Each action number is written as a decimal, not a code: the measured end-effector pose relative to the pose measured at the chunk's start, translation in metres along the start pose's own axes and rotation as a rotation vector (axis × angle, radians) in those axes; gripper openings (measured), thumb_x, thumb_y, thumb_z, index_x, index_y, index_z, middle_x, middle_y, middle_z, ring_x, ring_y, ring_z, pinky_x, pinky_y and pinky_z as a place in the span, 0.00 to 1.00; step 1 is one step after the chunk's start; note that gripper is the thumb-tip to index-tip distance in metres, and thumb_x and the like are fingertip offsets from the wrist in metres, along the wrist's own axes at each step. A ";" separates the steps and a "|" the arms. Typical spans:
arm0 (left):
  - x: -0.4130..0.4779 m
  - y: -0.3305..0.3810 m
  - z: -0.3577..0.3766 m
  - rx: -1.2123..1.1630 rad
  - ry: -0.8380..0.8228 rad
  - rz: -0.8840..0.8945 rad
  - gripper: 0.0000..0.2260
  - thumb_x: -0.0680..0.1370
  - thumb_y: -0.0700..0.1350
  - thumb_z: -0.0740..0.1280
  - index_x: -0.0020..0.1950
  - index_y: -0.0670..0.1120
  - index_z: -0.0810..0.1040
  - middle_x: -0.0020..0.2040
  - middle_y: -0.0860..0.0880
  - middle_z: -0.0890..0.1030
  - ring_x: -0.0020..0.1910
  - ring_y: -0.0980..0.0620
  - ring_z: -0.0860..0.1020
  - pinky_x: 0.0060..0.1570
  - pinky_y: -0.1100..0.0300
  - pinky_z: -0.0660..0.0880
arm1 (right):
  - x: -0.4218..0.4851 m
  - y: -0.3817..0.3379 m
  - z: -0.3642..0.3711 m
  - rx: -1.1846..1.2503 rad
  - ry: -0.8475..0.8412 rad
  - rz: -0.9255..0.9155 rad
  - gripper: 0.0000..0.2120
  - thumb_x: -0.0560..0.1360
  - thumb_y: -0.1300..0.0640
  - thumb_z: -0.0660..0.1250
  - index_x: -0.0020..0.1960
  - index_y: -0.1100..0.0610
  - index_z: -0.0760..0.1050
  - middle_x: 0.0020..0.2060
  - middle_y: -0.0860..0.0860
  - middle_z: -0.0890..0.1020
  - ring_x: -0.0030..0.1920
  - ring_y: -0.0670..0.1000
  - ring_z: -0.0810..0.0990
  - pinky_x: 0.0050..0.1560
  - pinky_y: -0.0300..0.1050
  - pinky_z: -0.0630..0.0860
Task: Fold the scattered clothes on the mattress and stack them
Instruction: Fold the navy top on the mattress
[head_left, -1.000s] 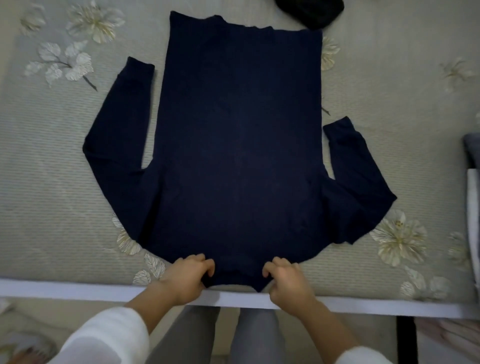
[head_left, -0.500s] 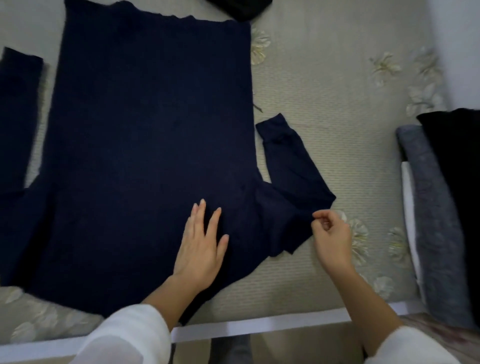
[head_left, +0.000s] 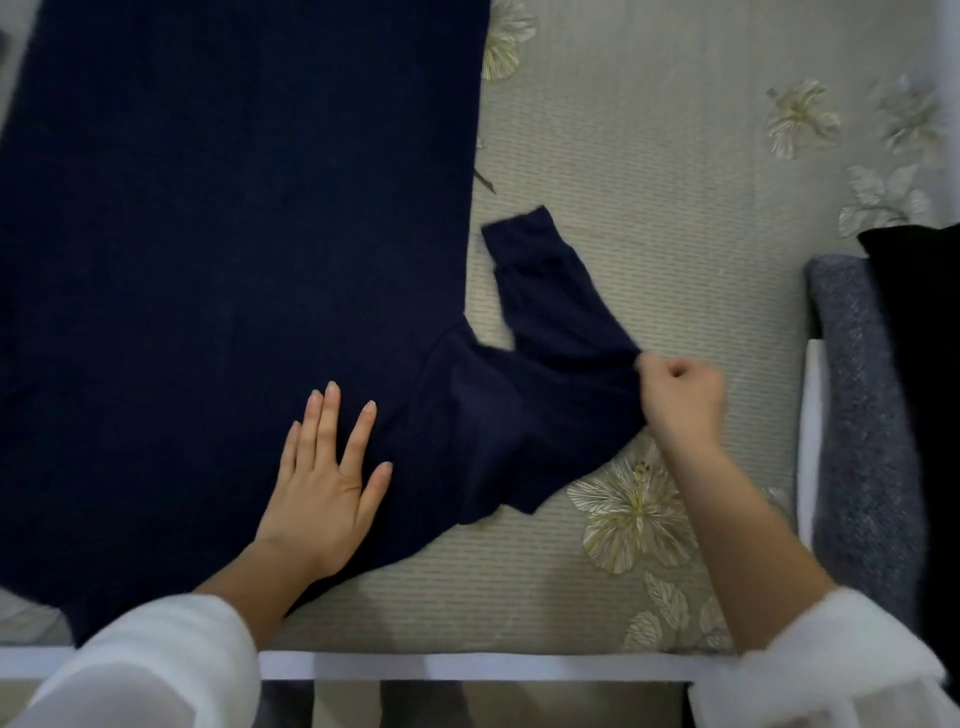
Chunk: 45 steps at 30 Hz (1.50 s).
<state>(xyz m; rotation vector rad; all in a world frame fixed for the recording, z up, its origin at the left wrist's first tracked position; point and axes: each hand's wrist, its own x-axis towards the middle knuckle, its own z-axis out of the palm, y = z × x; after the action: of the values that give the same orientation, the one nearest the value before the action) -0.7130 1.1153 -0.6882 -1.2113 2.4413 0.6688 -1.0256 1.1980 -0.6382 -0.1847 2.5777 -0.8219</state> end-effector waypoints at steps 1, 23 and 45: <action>0.000 0.002 -0.003 -0.016 -0.029 -0.015 0.32 0.74 0.65 0.33 0.75 0.53 0.31 0.72 0.48 0.23 0.71 0.52 0.24 0.65 0.61 0.21 | 0.001 -0.001 -0.014 0.080 0.107 -0.002 0.16 0.70 0.57 0.65 0.27 0.54 0.64 0.24 0.48 0.66 0.27 0.48 0.64 0.34 0.45 0.63; 0.006 0.017 -0.034 -0.024 -0.313 -0.085 0.35 0.66 0.67 0.25 0.66 0.51 0.19 0.63 0.49 0.14 0.63 0.53 0.16 0.55 0.62 0.14 | 0.039 -0.006 0.001 0.337 -0.019 0.226 0.08 0.72 0.56 0.67 0.50 0.56 0.73 0.43 0.53 0.78 0.44 0.53 0.77 0.41 0.47 0.74; -0.001 0.054 -0.009 -0.145 0.040 -0.037 0.31 0.74 0.58 0.48 0.77 0.49 0.54 0.78 0.43 0.46 0.77 0.49 0.41 0.73 0.47 0.43 | 0.068 -0.015 -0.094 0.409 0.293 -0.015 0.23 0.67 0.63 0.72 0.58 0.57 0.68 0.50 0.51 0.75 0.48 0.47 0.76 0.56 0.44 0.77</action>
<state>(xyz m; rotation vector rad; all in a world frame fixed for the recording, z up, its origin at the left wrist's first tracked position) -0.7569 1.1400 -0.6661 -1.3339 2.4322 0.8305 -1.1276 1.2180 -0.5848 0.0441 2.5973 -1.4514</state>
